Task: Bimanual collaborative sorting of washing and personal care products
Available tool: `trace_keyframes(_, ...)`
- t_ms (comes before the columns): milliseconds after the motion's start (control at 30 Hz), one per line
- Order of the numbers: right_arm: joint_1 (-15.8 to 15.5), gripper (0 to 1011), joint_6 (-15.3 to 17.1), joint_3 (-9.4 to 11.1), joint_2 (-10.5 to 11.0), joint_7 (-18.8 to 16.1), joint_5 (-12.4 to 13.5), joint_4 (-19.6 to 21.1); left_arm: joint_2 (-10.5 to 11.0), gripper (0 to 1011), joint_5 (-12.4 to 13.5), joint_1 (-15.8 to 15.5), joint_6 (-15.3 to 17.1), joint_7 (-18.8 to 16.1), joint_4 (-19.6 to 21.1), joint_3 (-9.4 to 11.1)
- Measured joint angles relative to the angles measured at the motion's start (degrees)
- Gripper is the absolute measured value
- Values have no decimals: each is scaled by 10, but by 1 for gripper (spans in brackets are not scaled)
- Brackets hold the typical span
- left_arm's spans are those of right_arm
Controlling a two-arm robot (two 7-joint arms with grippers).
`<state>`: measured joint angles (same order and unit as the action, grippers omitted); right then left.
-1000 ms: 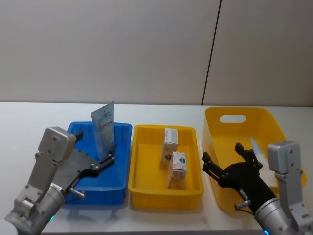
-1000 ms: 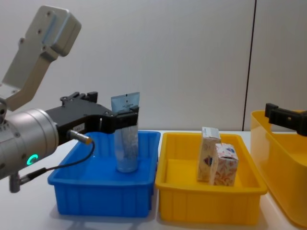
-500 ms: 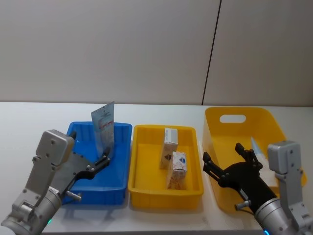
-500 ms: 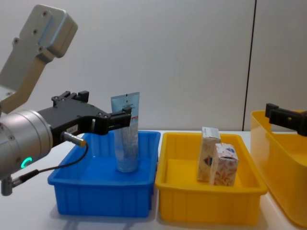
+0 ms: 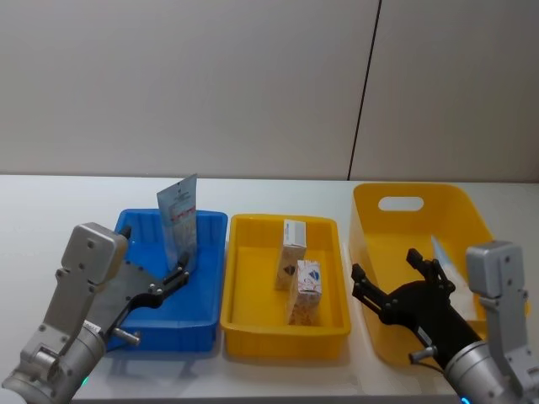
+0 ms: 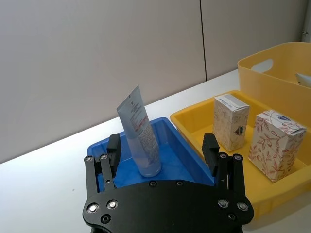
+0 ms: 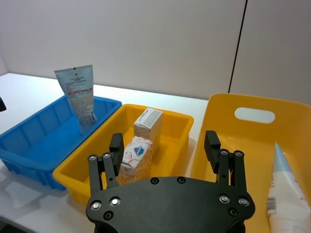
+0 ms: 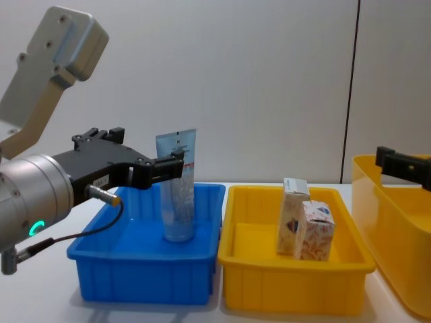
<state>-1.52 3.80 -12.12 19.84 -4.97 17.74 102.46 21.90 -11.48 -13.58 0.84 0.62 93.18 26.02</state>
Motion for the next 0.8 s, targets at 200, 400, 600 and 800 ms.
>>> trace_keyframes(200,-6,1003,27,8,5,-7,13,14,0,1002,0,0,0,0,0,0)
trace_keyframes(400,-6,1003,58,8,6,-8,18,21,0,1001,0,0,0,0,0,0)
trace_keyframes(600,2,1003,93,0,3,-7,18,24,0,1002,0,0,0,0,0,0)
trace_keyframes(800,14,1003,127,-13,-4,-4,12,19,0,1002,0,0,-1,0,0,0)
